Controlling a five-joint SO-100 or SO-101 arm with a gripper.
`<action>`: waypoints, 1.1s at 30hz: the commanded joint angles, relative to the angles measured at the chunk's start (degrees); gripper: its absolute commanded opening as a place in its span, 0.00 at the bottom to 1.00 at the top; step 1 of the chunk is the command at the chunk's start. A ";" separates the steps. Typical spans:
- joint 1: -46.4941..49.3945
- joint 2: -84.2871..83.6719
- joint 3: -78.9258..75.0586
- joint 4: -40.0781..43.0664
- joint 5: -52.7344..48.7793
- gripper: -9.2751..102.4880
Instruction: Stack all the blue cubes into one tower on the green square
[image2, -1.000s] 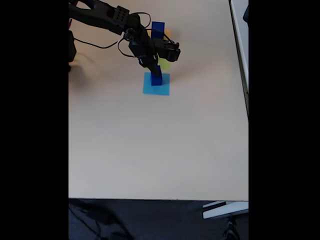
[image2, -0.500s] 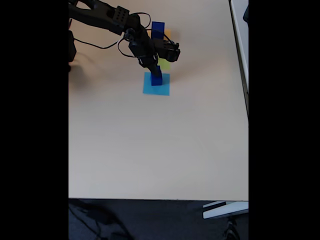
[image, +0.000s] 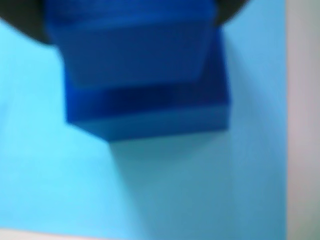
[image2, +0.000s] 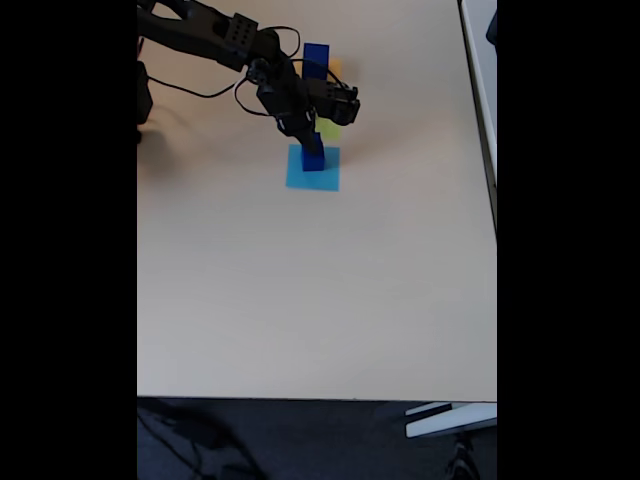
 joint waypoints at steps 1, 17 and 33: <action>0.26 4.66 -0.26 -1.41 0.44 0.11; -0.26 4.66 0.18 -2.11 0.97 0.12; -0.79 4.92 0.62 -3.08 0.62 0.15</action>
